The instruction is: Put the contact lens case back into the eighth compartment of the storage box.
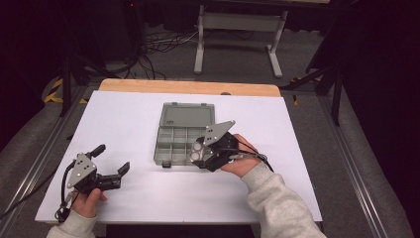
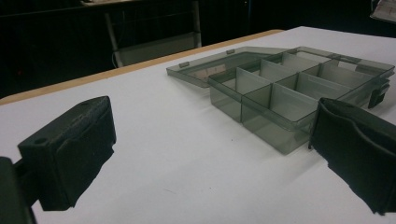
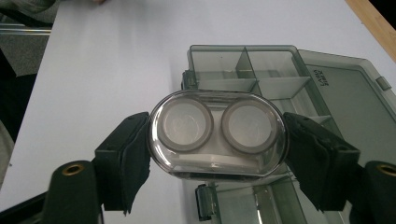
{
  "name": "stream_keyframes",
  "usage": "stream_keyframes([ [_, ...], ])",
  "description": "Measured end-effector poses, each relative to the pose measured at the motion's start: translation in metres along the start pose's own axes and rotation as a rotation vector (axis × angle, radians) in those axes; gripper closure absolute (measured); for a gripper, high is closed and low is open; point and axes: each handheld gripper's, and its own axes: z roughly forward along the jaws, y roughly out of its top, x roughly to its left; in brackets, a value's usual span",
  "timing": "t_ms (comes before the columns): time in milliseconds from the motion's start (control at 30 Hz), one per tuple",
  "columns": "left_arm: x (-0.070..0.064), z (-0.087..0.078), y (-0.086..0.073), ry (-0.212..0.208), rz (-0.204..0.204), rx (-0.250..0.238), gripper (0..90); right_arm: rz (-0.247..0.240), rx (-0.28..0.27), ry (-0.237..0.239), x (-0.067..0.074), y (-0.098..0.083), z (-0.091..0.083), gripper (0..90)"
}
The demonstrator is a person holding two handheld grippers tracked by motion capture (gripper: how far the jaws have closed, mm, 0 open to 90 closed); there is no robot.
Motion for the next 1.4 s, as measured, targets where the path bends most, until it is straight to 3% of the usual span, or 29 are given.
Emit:
stream_keyframes([
  [633, 0.0, 0.0, 0.0, 0.001, -0.001, 0.0, 1.2, 0.012, 0.022, -0.068, -0.023, -0.017, -0.001, 26.4],
  [1400, 0.0, 0.0, 0.0, 0.001, -0.002, 0.001, 1.2, 0.03, 0.082, -0.083, -0.038, -0.03, 0.003, 26.4],
])
